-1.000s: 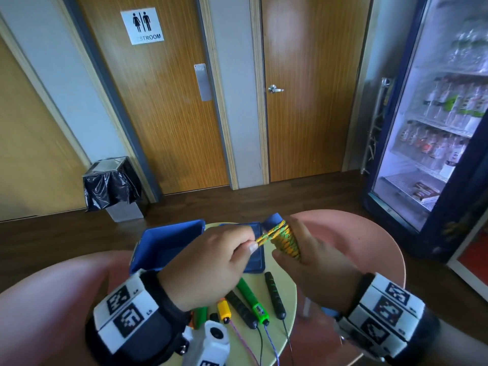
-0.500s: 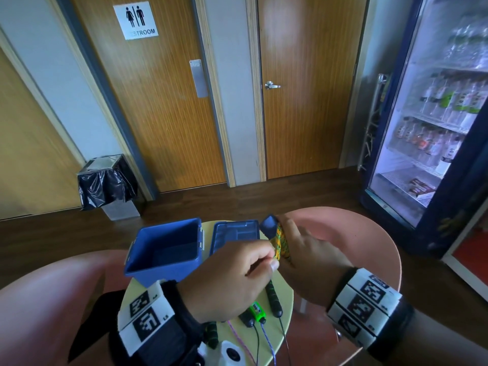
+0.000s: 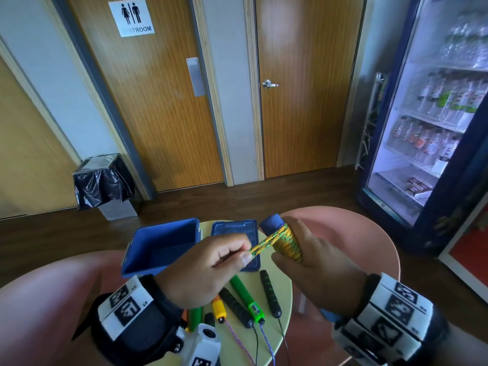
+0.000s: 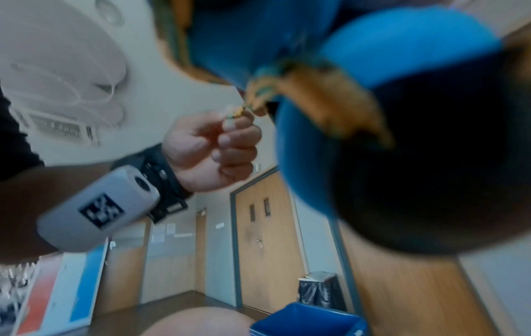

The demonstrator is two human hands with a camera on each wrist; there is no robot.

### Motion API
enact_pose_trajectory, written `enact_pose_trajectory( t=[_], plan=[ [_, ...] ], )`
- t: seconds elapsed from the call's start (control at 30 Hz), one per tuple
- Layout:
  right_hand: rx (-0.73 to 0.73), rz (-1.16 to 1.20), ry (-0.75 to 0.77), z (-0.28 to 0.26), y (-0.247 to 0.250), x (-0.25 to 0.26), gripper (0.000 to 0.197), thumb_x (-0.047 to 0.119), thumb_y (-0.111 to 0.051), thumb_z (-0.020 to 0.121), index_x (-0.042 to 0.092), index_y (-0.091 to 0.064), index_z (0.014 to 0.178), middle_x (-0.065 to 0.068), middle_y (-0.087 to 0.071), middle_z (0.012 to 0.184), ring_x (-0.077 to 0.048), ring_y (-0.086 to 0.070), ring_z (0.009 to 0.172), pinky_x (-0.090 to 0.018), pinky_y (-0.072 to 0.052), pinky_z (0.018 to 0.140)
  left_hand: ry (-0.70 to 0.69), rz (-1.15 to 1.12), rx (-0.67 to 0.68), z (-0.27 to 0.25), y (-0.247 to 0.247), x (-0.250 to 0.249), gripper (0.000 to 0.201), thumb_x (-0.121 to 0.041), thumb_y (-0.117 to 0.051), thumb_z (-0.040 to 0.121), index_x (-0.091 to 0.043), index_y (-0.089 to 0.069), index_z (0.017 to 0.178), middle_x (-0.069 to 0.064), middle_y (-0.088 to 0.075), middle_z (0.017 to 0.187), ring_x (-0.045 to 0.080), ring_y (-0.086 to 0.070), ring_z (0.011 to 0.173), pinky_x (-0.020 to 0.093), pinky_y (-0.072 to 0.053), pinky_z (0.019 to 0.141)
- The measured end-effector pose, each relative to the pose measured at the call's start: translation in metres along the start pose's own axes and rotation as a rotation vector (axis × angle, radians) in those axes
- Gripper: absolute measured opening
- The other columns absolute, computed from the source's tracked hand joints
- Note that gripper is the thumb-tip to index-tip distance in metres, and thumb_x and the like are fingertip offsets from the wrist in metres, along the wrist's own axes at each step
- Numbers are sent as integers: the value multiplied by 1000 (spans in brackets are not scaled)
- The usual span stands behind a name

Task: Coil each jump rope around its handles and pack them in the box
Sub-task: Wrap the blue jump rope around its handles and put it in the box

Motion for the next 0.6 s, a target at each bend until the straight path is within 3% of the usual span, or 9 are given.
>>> enact_pose_trajectory(
  t=[0.13,0.2,0.27,0.4,0.5,0.6],
  plan=[
    [30,286,-37,-3,-9,1,41,64,-54,75,50,-47,113,2,-66,80,-16,-66,72,-43,-56,74,36,-45,-15,3,-6,16,28,-43,-44,97,-26,-45,75,-6,-34,68,7,-34,64,28,-32,61],
    [81,541,-73,-4,-13,6,31,48,-64,82,40,-56,110,-9,-67,80,-25,-67,67,-49,-58,69,60,-40,-36,6,-8,20,28,-46,-45,95,-27,-47,75,-5,-38,68,7,-37,65,33,-34,62],
    [114,680,-87,-5,-14,11,27,34,-66,88,27,-60,112,-18,-67,87,-29,-67,70,-42,-57,67,83,-53,-70,10,-9,23,28,-48,-46,94,-27,-50,75,0,-40,68,10,-39,64,38,-37,61],
    [99,742,-115,-5,-18,8,39,38,-60,82,20,-59,116,-22,-67,94,-31,-68,74,-44,-57,68,163,-50,-150,16,-10,28,31,-46,-55,92,-22,-56,74,13,-48,65,14,-44,60,41,-40,58],
    [95,748,-154,-3,-22,4,38,42,-61,82,25,-60,116,-21,-68,93,-31,-68,70,-46,-58,67,200,-13,-268,19,-11,29,30,-34,-68,92,-14,-58,71,2,-50,57,11,-45,53,34,-38,54],
    [117,852,-206,-2,-18,8,39,38,-61,80,19,-57,115,-29,-66,91,-39,-65,61,-41,-57,58,71,104,-415,21,-11,18,19,-25,-73,88,-20,-60,74,-5,-58,66,10,-54,60,32,-45,58]
  ],
)
Point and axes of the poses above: each hand's wrist, its own z-axis towards the middle knuckle, its own y-axis out of the back of the hand, x = y × z, the point moved 2 cm from there along z, towards the middle knuckle
